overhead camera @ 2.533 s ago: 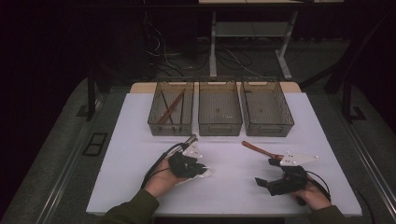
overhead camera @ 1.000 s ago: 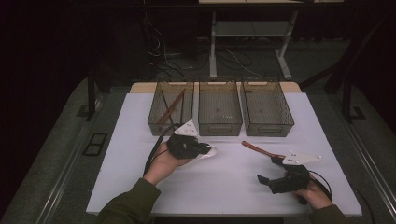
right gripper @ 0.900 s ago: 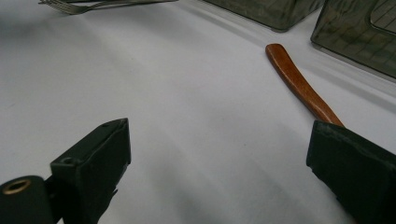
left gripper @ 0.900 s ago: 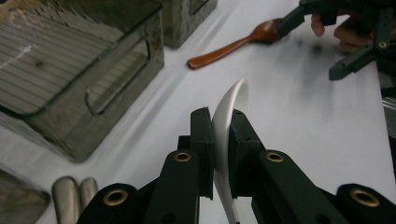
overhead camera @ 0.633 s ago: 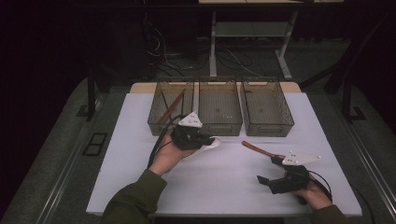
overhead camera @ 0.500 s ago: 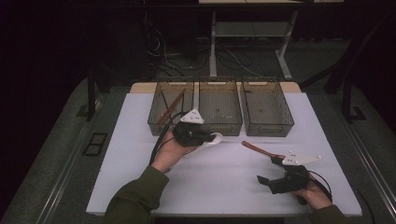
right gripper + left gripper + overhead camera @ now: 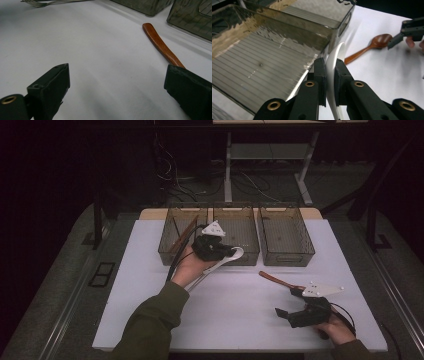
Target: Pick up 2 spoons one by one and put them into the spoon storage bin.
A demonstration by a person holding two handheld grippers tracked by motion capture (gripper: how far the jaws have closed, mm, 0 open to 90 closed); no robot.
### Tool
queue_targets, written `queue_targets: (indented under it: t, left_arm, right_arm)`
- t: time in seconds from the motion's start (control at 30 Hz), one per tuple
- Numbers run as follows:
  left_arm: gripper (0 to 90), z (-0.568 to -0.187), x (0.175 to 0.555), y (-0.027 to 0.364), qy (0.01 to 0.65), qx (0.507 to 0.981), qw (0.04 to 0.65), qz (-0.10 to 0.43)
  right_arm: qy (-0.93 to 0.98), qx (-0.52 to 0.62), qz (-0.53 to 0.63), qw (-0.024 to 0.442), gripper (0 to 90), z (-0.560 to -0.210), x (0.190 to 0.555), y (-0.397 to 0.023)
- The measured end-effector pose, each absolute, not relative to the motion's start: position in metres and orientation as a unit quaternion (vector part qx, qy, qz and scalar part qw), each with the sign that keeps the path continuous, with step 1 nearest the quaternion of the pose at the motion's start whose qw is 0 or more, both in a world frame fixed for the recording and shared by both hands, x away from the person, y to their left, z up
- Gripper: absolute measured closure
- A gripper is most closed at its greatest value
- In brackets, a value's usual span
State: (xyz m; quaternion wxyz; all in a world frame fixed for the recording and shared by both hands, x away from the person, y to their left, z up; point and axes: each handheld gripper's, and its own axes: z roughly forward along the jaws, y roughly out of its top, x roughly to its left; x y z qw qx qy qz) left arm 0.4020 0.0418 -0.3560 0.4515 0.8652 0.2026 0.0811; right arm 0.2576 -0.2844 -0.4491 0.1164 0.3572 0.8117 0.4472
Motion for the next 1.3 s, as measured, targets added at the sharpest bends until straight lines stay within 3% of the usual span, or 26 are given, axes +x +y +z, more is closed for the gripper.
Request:
queue_targets:
  t: [0.63, 1.3]
  left_arm:
    - [81.8, -0.346, 0.453, 0.017, 0.218, 0.868, 0.431, 0.111]
    - [81.7, -0.373, 0.488, 0.004, 0.269, 0.861, 0.417, 0.11]
  right_arm:
    - [0.811, 0.358, 0.449, 0.114, 6.2, -0.449, 0.257, -0.285]
    - [0.812, 0.354, 0.45, 0.115, 6.2, -0.449, 0.257, -0.284]
